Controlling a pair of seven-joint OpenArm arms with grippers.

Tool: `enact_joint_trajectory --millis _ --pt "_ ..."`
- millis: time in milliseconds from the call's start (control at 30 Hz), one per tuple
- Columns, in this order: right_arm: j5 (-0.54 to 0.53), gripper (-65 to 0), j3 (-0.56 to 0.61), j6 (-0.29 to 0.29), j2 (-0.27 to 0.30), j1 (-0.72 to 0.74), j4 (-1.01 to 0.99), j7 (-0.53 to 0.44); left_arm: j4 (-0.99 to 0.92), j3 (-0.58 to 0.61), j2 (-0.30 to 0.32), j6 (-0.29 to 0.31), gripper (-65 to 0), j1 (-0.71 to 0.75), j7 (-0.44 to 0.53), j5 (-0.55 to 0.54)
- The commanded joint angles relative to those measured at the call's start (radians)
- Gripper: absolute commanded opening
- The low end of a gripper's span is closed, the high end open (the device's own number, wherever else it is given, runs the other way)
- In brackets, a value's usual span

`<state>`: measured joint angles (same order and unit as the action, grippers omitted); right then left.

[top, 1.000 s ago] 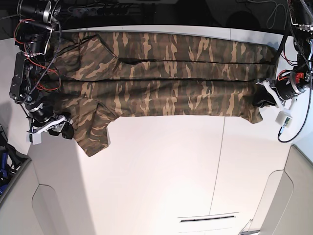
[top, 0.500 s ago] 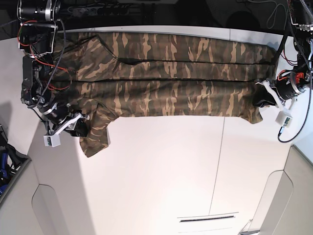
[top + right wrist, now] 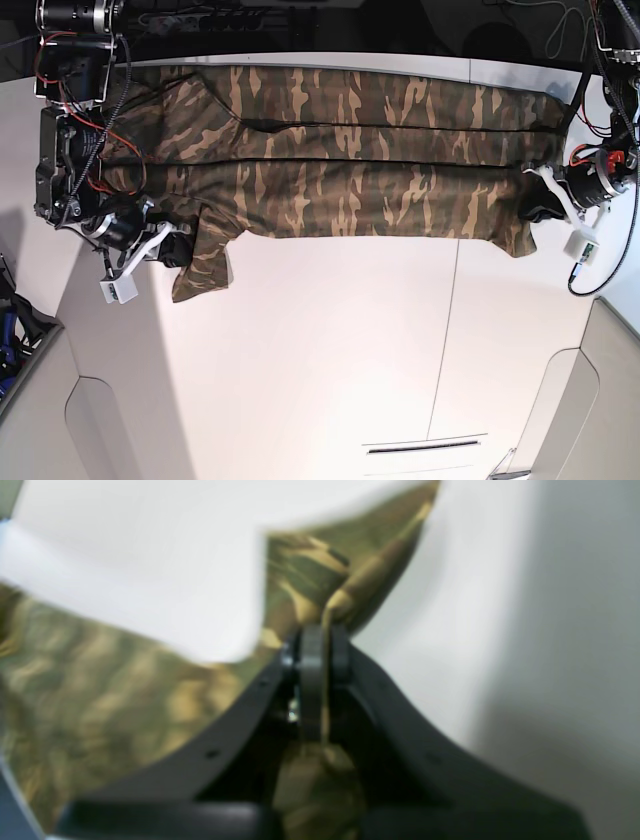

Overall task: Fold the T-shirt properly
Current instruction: 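Regrasp the folded edge with the right gripper near the sleeve, then lay the folded strip flat and release with both grippers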

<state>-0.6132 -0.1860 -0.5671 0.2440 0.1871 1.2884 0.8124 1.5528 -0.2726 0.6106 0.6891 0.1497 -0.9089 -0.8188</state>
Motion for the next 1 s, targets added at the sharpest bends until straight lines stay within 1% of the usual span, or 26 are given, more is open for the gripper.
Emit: enact_joint_trajectory --millis 0,100,200,300,367,500,600,733,900,967 --pt "-0.04 -65.0 -0.022 -0.006 0.021 -0.007 0.064 -0.006 0.036 -0.013 0.023 0.009 -65.0 -0.011 -0.009 -0.015" --pt "-0.08 -65.0 -0.072 -0.007 0.031 -0.089 0.206 0.001 0.085 -0.031 0.024 0.009 -65.0 -0.01 -0.084 -0.015" --pt "-0.093 -65.0 -0.132 -0.011 0.031 -0.173 0.326 0.019 0.116 -0.061 0.024 0.009 -65.0 -0.004 -0.128 -0.016" --pt "-0.159 -65.0 -0.195 -0.017 0.031 -0.254 0.414 0.066 0.137 -0.1 0.024 0.009 -65.0 0.023 -0.133 -0.027" --pt "-0.207 -65.0 -0.24 -0.017 0.031 -0.304 0.453 0.072 0.155 -0.126 0.024 0.009 -65.0 0.05 -0.138 -0.039" --pt "-0.285 -65.0 -0.335 -0.026 0.03 -0.388 0.496 0.095 0.216 -0.193 0.024 0.009 -65.0 0.125 -0.139 -0.04" --pt "-0.327 -65.0 -0.385 -0.033 0.03 -0.447 0.505 0.113 0.249 -0.228 0.024 0.009 -65.0 0.185 -0.139 -0.077" --pt "-0.338 -65.0 -0.415 -0.033 0.03 -0.504 0.505 0.113 0.257 -0.231 0.023 0.009 -65.0 0.223 -0.139 -0.098" --pt "-0.336 -65.0 -0.417 -0.035 0.03 -0.568 0.505 0.112 0.257 -0.231 0.021 0.009 -65.0 0.257 -0.14 -0.097" --pt "-0.289 -65.0 -0.417 -0.03 0.022 -0.592 0.505 0.106 0.257 -0.231 0.021 0.009 -65.0 0.276 -0.14 -0.097"
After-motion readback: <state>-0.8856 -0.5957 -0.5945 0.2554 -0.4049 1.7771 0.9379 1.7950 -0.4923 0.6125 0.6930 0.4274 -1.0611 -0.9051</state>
